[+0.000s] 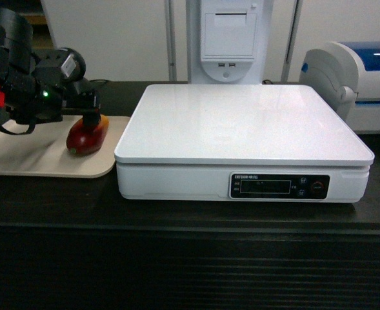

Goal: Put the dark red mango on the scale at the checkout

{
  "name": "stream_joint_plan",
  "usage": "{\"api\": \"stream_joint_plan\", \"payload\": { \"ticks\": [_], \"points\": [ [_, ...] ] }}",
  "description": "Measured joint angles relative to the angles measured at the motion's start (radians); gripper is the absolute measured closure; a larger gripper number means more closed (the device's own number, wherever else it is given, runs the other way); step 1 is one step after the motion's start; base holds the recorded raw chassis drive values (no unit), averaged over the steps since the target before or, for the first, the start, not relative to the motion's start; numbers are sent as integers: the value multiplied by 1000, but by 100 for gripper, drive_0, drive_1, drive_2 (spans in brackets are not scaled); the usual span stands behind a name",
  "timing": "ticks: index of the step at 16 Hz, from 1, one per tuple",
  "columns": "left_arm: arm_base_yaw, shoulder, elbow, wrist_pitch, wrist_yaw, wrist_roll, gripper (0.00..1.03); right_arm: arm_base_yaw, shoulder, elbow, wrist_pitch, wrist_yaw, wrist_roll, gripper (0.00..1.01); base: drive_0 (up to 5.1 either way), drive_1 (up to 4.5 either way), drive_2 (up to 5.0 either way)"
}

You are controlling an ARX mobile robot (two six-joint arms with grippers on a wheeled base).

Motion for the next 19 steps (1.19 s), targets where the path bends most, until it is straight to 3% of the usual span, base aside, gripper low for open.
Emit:
{"api": "stream_joint_plan", "payload": {
  "ticks": [4,7,8,10,15,19],
  "points": [
    [-6,33,21,-20,27,-9,5,0,0,0,0,0,0,3,0,0,0],
    [-6,78,41,-67,16,18,5,0,0,0,0,0,0,3,0,0,0],
    [-5,82,52,-70,14,50,26,0,0,0,0,0,0,3,0,0,0],
    [-6,82,51,-63,10,60,41,0,0,0,0,0,0,3,0,0,0],
    [-27,-70,-121,52,5,90,42,0,0,0,0,0,0,3,0,0,0],
    [-136,-376,-287,204,40,82,42,0,0,0,0,0,0,3,0,0,0]
  ]
}}
